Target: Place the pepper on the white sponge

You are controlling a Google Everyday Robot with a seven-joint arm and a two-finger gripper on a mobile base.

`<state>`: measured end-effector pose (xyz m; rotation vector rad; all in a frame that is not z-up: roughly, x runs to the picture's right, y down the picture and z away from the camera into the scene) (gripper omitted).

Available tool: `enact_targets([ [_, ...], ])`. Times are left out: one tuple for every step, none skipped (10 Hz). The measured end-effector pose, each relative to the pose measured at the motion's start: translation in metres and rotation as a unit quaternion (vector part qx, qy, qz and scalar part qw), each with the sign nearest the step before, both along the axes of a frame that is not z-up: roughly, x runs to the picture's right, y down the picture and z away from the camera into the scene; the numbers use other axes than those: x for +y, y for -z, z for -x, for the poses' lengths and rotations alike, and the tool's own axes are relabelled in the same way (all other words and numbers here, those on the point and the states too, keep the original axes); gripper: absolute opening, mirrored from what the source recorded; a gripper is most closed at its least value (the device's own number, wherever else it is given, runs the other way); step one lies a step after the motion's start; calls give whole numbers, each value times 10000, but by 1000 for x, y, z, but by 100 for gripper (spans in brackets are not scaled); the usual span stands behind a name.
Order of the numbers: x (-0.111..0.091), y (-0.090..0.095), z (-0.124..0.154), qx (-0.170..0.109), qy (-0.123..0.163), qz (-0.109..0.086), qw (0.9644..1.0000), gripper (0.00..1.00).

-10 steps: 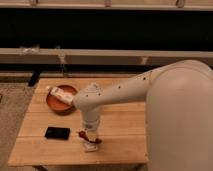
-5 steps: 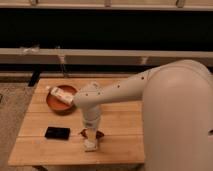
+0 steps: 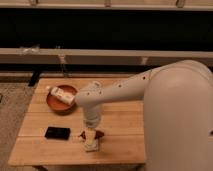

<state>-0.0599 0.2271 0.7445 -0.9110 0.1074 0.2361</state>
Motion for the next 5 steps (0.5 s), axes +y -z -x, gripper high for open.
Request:
enact_targets([
  [-3, -1, -3, 31, -66, -13, 10000, 80],
  [-8, -3, -5, 50, -188, -52, 9998, 80],
  [-8, -2, -5, 51, -180, -47, 9998, 80],
  [-7, -2, -4, 40, -171, -46, 9998, 80],
  [-8, -2, -5, 43, -172, -46, 9998, 80],
])
